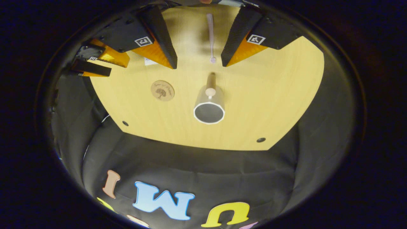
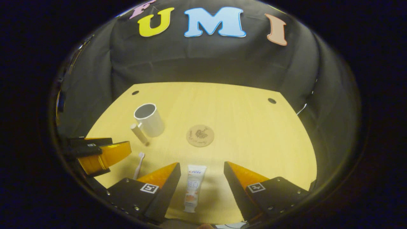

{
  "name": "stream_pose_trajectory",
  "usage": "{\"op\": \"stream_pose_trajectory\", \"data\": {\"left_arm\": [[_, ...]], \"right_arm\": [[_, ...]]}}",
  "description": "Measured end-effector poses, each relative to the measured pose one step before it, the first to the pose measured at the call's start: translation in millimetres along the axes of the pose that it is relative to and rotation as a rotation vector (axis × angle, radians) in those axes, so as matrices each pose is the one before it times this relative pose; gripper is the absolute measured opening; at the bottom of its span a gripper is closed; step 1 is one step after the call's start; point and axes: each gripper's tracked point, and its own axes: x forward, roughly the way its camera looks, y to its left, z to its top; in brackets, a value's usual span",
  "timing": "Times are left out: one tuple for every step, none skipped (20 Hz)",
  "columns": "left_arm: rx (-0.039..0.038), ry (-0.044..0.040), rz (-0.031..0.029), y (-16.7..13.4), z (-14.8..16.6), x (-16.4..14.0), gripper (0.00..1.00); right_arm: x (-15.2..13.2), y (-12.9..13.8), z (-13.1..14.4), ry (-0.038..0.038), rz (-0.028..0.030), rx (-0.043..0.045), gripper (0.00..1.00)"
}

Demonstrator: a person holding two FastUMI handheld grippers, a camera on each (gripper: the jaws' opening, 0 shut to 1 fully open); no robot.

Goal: Put the toothbrush and toothpaste on the desktop into the cup, then pick up the cup and place it on the coaster on the desktop.

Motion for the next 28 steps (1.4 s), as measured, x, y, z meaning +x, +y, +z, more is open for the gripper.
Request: {"op": "stream_pose_trajectory", "data": {"left_arm": [[-0.00605,0.04091,-0.00086,2.21,-10.84,6.57,0.92],[-0.00110,0.04171,0.00219,3.59,-9.41,5.47,0.92],[0.00166,0.04534,0.00633,3.81,-11.06,3.68,0.92],[0.00012,0.04686,0.00491,2.63,-9.60,3.93,0.93],[-0.00475,0.04970,-0.00106,0.61,-9.97,4.14,0.93],[-0.00934,0.03674,-0.00436,-0.26,-6.64,3.97,0.93],[-0.00941,0.03193,-0.00118,-0.08,-6.78,3.98,0.93],[-0.00368,0.02730,0.00193,-0.12,-5.19,3.24,0.93],[-0.00274,0.02302,0.00899,1.31,-3.99,4.24,0.94],[0.00106,0.02126,0.00594,2.18,-4.76,4.08,0.94],[-0.00011,0.01829,0.00782,2.23,-3.22,3.60,0.94],[-0.00103,0.01658,0.00574,1.05,-2.20,2.95,0.94],[-0.00176,0.01427,0.00633,0.26,-1.71,3.83,0.94],[-0.00225,0.01300,0.00735,2.43,-1.49,2.79,0.94],[-0.00137,0.01378,0.00444,1.42,-1.10,3.19,0.94],[-0.00067,0.01280,0.00240,0.94,-1.34,2.30,0.94],[0.00119,0.01386,0.00396,0.86,-1.52,3.69,0.94],[0.00400,0.01187,0.00369,0.45,-1.99,2.10,0.94],[0.00498,0.01144,0.00358,-0.23,-2.01,2.25,0.94],[0.00228,0.01041,-0.00014,-0.25,-1.54,2.69,0.94],[0.00180,0.01137,0.00052,-0.16,-1.49,1.64,0.94],[0.00253,0.00926,-0.00129,0.13,-2.98,1.86,0.92],[0.00121,0.00463,0.00064,0.52,-1.11,1.66,0.92],[-0.00602,0.00668,-0.00303,-1.78,-1.79,2.66,0.84],[-0.00266,0.00894,0.01295,2.21,-1.61,0.99,0.77],[0.00659,-0.00880,0.00576,2.46,0.24,1.00,0.70],[0.00047,-0.00454,-0.00129,-0.64,1.24,0.15,0.66],[0.00040,-0.00144,0.00617,1.56,0.05,-0.22,0.66]], "right_arm": [[5.06,3.15,-7.86,0.03454,0.00775,0.00092,0.85],[3.92,2.77,-6.50,0.03157,0.00778,0.00130,0.86],[3.00,1.67,-5.21,0.02892,0.00650,0.00336,0.85],[3.79,1.33,-4.74,0.02859,0.00538,0.00622,0.86],[6.61,1.51,-5.15,0.02733,0.00381,0.00801,0.85],[4.13,-0.24,-4.46,0.02895,-0.00031,0.01079,0.86],[4.38,0.89,-4.68,0.02617,0.00576,0.00916,0.86],[3.62,0.19,-4.06,0.02768,0.00265,0.00698,0.87],[3.83,1.00,-5.20,0.02610,0.00198,0.00335,0.87],[3.87,0.63,-4.37,0.02689,0.00165,-0.00017,0.87],[4.40,0.93,-5.90,0.02674,0.00079,-0.00161,0.87],[2.98,1.00,-5.85,0.02961,0.00384,-0.00210,0.87],[3.83,2.80,-5.15,0.02422,0.00762,-0.00157,0.87],[2.21,1.81,-3.86,0.02117,0.00770,-0.00075,0.87],[3.67,1.68,-4.36,0.01975,0.00644,0.00139,0.87],[3.12,1.22,-1.86,0.01610,0.00645,0.00506,0.87],[4.48,0.42,-2.07,0.01362,0.00189,0.00819,0.87],[2.92,-0.65,-0.32,0.01306,-0.00048,0.01087,0.87],[2.66,-0.11,0.10,0.00887,0.00102,0.01104,0.87],[1.99,-0.29,0.52,0.00839,0.00075,0.00934,0.87],[2.21,-0.06,-0.14,0.00689,-0.00010,0.00630,0.87],[1.53,-0.50,0.52,0.00593,-0.00109,0.00248,0.87],[1.83,0.12,-0.59,0.00512,-0.00218,0.00029,0.87],[1.08,-0.21,-0.84,0.00587,-0.00300,-0.00337,0.87],[2.19,-0.07,-1.76,0.00462,-0.00470,-0.00478,0.87],[0.81,-0.35,-0.89,0.00357,-0.00564,-0.00494,0.87],[1.16,-1.40,-0.03,-0.00233,-0.01054,-0.00426,0.87],[0.70,-1.22,1.21,-0.00229,-0.00685,-0.00170,0.87]]}}
